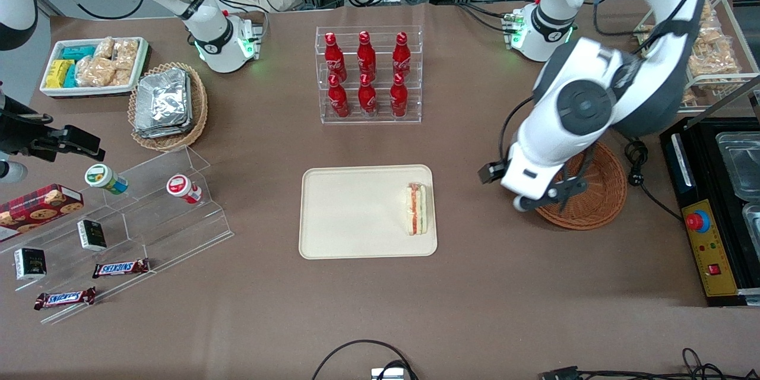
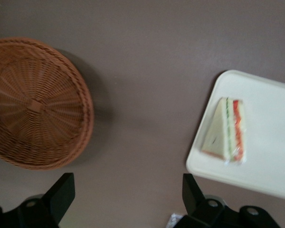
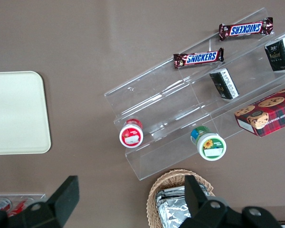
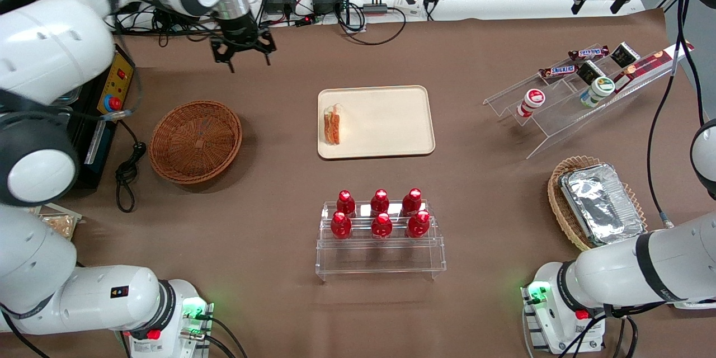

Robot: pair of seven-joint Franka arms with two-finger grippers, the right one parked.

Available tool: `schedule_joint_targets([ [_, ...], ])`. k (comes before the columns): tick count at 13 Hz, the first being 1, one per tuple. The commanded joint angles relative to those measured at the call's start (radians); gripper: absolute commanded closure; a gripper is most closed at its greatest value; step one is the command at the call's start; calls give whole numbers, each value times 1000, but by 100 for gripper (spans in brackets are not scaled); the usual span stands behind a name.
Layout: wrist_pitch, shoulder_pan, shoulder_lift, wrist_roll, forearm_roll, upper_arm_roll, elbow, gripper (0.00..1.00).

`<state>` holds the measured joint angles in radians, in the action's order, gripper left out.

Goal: Place sandwich from basket to tray

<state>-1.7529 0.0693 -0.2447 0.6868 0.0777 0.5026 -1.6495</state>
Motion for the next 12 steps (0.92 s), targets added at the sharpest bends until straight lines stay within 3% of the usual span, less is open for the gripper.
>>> schedule_joint_targets([
  [1,-55,0,236,-195,-58,-122,-240,0],
  [4,-28,-103,295,-406,-76,-329,-277,0],
  [8,59,-62,268,-604,-76,-372,-167,0],
  [12,165,-57,109,-633,-58,-369,81,0],
])
